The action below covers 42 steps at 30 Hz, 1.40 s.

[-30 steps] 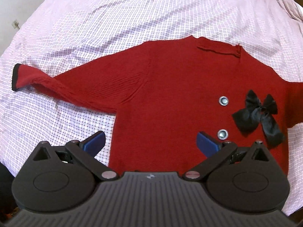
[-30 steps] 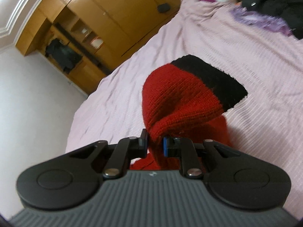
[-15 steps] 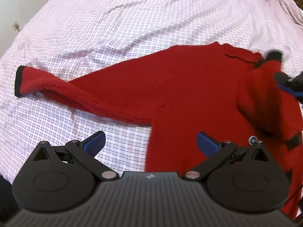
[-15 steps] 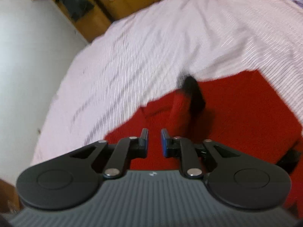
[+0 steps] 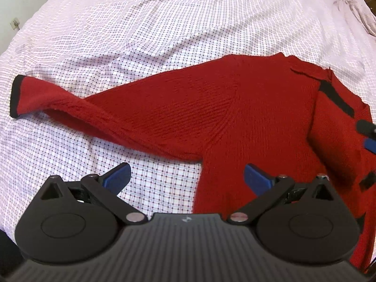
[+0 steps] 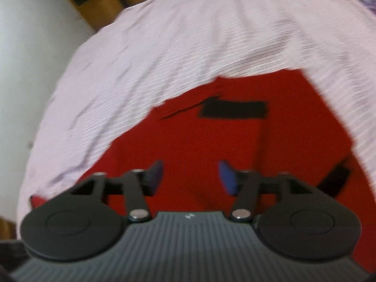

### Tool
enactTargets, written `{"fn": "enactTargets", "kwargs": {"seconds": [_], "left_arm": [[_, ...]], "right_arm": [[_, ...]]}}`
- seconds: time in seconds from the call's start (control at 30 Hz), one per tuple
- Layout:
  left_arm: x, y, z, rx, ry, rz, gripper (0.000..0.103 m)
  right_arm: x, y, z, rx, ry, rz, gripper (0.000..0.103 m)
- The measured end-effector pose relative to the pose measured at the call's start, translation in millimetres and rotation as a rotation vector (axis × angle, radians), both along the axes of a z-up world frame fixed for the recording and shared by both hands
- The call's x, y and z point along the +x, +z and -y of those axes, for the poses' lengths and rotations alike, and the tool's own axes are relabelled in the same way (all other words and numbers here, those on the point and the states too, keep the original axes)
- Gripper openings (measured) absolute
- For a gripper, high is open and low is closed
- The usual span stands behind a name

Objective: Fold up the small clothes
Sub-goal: 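Lift the sleeve and fold it across the cardigan body, open right gripper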

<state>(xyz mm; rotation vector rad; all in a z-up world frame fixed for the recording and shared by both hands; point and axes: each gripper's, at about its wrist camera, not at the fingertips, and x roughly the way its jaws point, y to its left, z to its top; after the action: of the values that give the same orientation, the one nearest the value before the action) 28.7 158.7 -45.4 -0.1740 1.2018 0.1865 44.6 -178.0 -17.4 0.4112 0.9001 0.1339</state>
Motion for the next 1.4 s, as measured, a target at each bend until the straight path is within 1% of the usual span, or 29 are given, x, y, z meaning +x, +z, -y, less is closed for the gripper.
{"fn": "enactTargets", "kwargs": {"seconds": [0.13, 0.2, 0.3, 0.37, 0.4, 0.43, 0.5, 0.53, 0.6, 0.7, 0.8, 0.9, 0.97, 1.03, 1.07, 1.1, 1.13, 1.2, 1.3, 1.4], "left_arm": [[1, -7, 0, 0.004, -0.004, -0.011, 0.103], [1, -10, 0, 0.011, -0.008, -0.020, 0.103], [-2, -13, -1, 0.025, -0.005, -0.030, 0.103], [-5, -13, -3, 0.026, 0.004, -0.037, 0.103], [-7, -13, -4, 0.028, 0.007, -0.040, 0.103], [-8, -13, -4, 0.031, 0.010, -0.042, 0.103], [-10, -11, -7, 0.035, 0.021, -0.042, 0.103], [-11, -10, -8, 0.033, 0.031, -0.040, 0.103], [-13, -8, -11, 0.027, 0.049, -0.036, 0.103], [-14, -6, -14, 0.027, 0.070, -0.035, 0.103], [-16, -4, -16, 0.026, 0.090, -0.035, 0.103], [-19, -1, -18, 0.025, 0.115, -0.035, 0.103], [-22, 1, -21, 0.022, 0.133, -0.034, 0.103], [-25, 3, -22, 0.023, 0.145, -0.031, 0.103], [-26, 4, -22, 0.025, 0.149, -0.029, 0.103], [-27, 5, -22, 0.026, 0.152, -0.027, 0.103], [-28, 6, -22, 0.026, 0.154, -0.025, 0.103], [-29, 8, -21, 0.025, 0.159, -0.020, 0.103], [-28, 10, -17, 0.014, 0.160, -0.010, 0.103], [-25, 13, -9, 0.000, 0.150, 0.006, 0.103]], "right_arm": [[23, -17, 35, 0.004, -0.083, -0.057, 0.061], [40, -30, 43, 0.012, -0.108, -0.085, 0.061], [68, -52, 46, 0.049, -0.104, -0.120, 0.061], [77, -61, 42, 0.071, -0.089, -0.136, 0.055], [79, -63, 39, 0.080, -0.084, -0.135, 0.038], [82, -65, 37, 0.086, -0.076, -0.130, 0.013], [79, -59, 33, 0.115, -0.070, -0.096, 0.014], [73, -52, 31, 0.142, -0.055, -0.062, 0.014], [61, -36, 20, 0.162, -0.008, -0.020, 0.014], [39, -18, 0, 0.185, 0.103, 0.009, 0.014], [16, -11, -25, 0.179, 0.229, 0.010, 0.014], [-5, -15, -53, 0.142, 0.342, -0.024, 0.016], [-16, -24, -70, 0.112, 0.393, -0.088, 0.022], [-23, -33, -78, 0.107, 0.421, -0.151, 0.033], [-28, -35, -80, 0.115, 0.437, -0.177, 0.035], [-32, -37, -81, 0.122, 0.452, -0.195, 0.040], [-35, -37, -81, 0.120, 0.463, -0.204, 0.046], [-40, -36, -80, 0.111, 0.480, -0.212, 0.053], [-45, -32, -70, 0.109, 0.496, -0.214, 0.053], [-46, -24, -53, 0.098, 0.472, -0.208, 0.054]]}}
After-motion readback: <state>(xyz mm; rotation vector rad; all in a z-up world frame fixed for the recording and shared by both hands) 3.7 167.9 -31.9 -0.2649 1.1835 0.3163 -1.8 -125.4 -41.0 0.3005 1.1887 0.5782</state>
